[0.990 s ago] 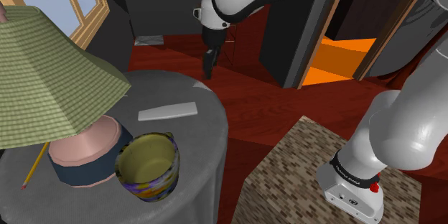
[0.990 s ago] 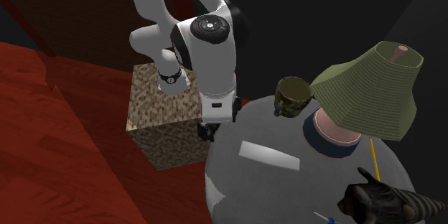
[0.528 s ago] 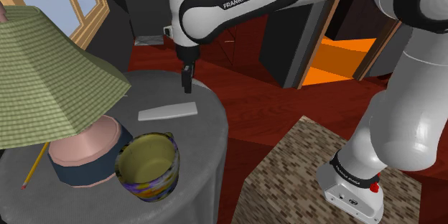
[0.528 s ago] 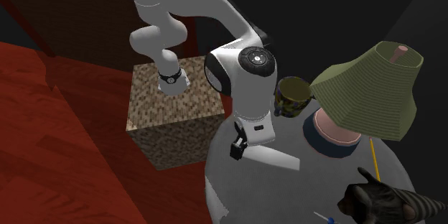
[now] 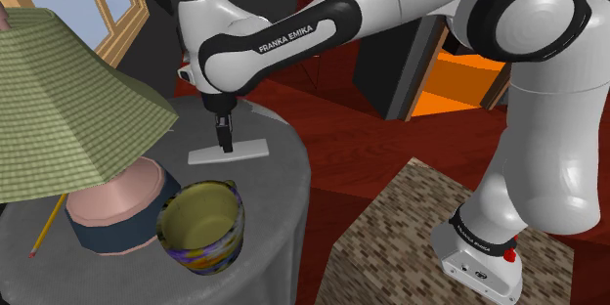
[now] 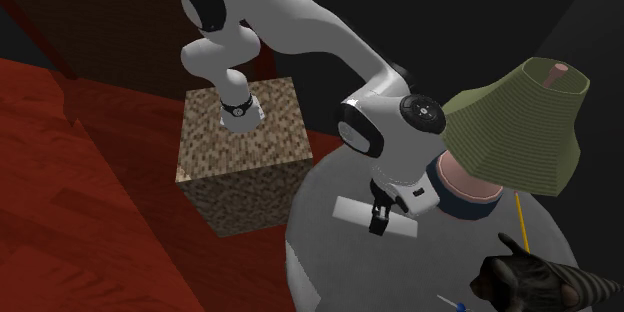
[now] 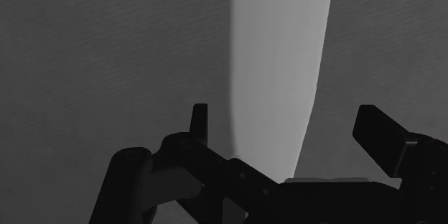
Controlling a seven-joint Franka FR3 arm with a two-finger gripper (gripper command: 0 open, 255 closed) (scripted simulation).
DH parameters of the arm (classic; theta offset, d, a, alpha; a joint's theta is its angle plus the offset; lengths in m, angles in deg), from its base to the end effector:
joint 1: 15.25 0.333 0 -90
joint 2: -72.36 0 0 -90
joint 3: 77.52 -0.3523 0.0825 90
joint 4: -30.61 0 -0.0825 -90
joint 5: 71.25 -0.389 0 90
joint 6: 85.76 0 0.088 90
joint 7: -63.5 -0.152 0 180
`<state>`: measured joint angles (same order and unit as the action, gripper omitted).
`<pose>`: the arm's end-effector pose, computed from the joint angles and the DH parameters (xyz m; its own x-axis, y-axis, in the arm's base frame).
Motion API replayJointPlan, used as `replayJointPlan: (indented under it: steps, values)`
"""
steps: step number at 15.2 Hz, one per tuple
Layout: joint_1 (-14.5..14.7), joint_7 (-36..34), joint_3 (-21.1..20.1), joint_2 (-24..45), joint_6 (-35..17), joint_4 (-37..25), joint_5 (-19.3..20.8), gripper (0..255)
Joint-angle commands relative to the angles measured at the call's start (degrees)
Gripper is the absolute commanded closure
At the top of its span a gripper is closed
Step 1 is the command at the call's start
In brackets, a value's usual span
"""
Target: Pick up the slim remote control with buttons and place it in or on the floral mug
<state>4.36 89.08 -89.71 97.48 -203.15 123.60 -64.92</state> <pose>0.6020 0.3423 0.3588 0.5123 0.8588 -0.0051 0.8588 -0.5122 0.0066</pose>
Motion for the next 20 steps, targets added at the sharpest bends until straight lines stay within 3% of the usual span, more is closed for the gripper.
replayJointPlan:
  steps: [1, 7, 15, 16, 20]
  values:
    - [0.43, 0.50, -0.14, 1.41, -0.77, -0.48, 0.57, 0]
    - [0.54, 0.13, 0.18, 3.52, -4.85, 1.54, 1.17, 0]
    - [0.54, 0.13, 0.18, 3.52, -4.85, 1.53, 1.16, 0]
    - [0.54, 0.13, 0.18, 3.52, -4.85, 1.53, 1.16, 255]
    - [0.54, 0.14, 0.18, 3.52, -4.84, 1.53, 1.16, 255]
